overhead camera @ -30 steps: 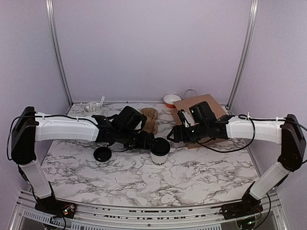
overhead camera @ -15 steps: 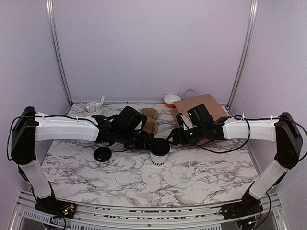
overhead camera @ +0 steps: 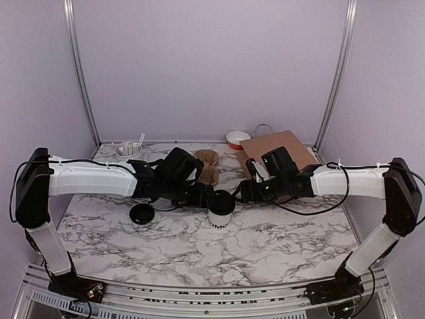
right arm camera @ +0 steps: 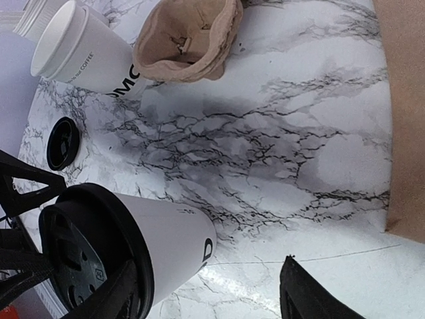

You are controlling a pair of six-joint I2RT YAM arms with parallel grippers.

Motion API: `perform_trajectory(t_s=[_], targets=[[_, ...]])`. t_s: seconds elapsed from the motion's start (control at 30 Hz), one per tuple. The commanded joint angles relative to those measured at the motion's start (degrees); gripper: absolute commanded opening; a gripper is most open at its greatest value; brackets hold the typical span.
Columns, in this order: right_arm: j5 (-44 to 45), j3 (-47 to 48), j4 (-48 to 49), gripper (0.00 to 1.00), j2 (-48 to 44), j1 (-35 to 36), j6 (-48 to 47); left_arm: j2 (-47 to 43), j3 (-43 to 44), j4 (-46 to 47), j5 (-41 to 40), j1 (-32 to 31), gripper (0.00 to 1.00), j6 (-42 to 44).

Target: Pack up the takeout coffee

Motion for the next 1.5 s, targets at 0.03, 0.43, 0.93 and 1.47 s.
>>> perform_trajectory(t_s=[0.03, 0.43, 0.93, 1.47], targets=[[3.46, 3.85, -7.39, 0.69, -1.19, 0.69, -1.77, -0.94, 0.44, -1.22, -0.44, -0.56, 0.82, 1.11], [4.83, 10.82, -9.61, 0.69, 0.44, 1.10, -3.51, -4.42, 1.72, -1.17, -0.88, -0.60, 0.82, 0.61], [8.25, 13.34, -11.97, 0.63, 2.40, 7.30, -4.97, -3.32, -1.65, -0.76, 0.11, 2.84, 0.68, -5.09], [8.50, 10.95, -11.61, 0.44, 1.10, 8.12, -4.18, -0.24, -1.15, -0.08, 0.75, 2.91, 0.60, -5.19]])
